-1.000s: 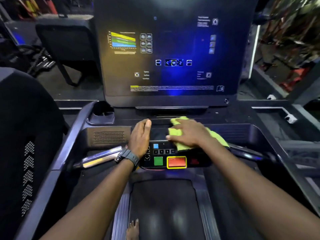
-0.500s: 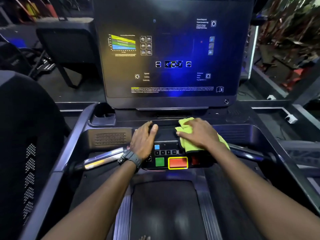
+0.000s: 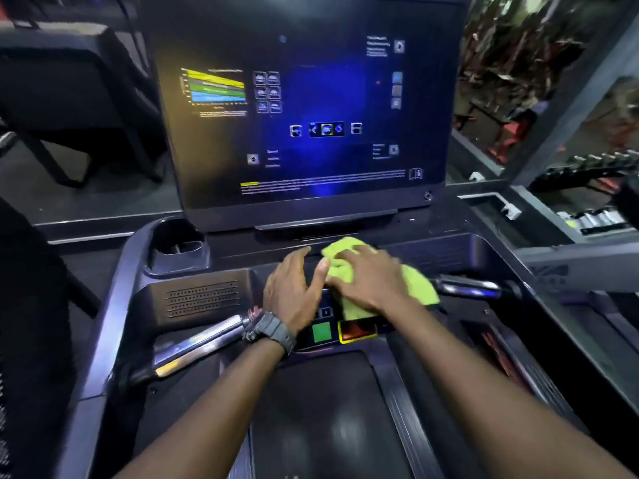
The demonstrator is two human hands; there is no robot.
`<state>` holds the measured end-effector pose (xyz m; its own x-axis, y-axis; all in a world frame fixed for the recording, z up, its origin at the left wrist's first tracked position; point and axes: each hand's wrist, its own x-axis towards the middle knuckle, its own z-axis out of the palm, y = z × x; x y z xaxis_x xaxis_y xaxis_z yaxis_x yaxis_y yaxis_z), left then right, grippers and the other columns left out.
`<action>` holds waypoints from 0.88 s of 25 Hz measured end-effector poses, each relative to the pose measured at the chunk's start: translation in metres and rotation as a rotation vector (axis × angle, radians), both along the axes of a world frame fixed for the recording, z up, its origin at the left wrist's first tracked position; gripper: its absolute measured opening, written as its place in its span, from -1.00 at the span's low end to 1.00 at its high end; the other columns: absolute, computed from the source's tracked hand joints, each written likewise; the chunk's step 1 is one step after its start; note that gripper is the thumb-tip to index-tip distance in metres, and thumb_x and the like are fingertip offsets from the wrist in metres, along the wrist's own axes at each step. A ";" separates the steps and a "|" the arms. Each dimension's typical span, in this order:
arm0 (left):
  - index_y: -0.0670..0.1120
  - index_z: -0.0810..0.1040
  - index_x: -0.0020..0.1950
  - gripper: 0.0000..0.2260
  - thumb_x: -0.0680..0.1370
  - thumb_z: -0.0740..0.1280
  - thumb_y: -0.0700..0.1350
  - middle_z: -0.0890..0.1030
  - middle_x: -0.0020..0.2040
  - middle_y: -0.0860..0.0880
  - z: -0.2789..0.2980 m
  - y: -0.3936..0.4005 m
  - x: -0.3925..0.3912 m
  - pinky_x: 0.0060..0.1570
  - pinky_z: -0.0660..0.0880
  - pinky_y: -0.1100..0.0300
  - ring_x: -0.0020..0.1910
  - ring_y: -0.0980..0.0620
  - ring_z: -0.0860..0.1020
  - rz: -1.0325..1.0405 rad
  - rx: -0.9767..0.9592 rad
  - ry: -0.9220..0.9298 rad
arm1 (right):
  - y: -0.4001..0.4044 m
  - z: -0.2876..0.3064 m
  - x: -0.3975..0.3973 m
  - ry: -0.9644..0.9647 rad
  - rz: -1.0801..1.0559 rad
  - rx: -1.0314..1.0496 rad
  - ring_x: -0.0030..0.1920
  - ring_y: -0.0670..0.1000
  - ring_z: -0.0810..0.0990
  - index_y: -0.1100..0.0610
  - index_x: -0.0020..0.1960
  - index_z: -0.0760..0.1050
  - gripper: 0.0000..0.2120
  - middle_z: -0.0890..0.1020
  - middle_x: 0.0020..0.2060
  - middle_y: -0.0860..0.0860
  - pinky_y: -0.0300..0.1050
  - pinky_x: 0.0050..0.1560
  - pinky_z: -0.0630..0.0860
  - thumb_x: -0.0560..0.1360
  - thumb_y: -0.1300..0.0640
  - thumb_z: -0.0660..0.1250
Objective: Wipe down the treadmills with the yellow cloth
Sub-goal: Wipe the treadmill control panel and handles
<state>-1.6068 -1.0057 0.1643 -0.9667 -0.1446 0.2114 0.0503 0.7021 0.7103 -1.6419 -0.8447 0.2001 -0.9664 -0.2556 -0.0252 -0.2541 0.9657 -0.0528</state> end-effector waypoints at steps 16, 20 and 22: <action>-0.04 0.42 0.34 -0.37 0.49 -0.02 0.35 0.52 0.30 -0.10 0.009 0.156 -0.079 0.27 0.40 -0.04 0.28 -0.15 0.47 -0.510 -0.269 -0.049 | 0.160 -0.050 -0.012 0.242 -0.302 -0.313 0.27 0.15 0.50 0.04 0.32 0.52 -0.52 0.59 0.25 0.05 0.08 0.34 0.36 0.58 -0.19 0.08; -0.08 0.44 0.33 -0.59 0.62 0.12 0.14 0.54 0.30 -0.12 0.004 0.201 -0.108 0.25 0.43 0.00 0.28 -0.15 0.48 -0.594 -0.399 -0.108 | 0.262 -0.068 -0.021 0.303 -0.477 -0.164 0.25 0.24 0.50 0.14 0.19 0.57 -0.47 0.61 0.17 0.13 0.15 0.33 0.38 0.50 -0.17 0.05; -0.07 0.49 0.25 -0.61 0.62 0.09 0.14 0.58 0.22 -0.13 0.001 0.220 -0.120 0.18 0.46 0.00 0.21 -0.15 0.52 -0.608 -0.375 -0.133 | 0.244 -0.073 -0.026 0.359 -0.462 -0.308 0.11 0.26 0.56 0.21 0.13 0.56 -0.57 0.62 0.06 0.17 0.11 0.20 0.44 0.47 -0.06 0.15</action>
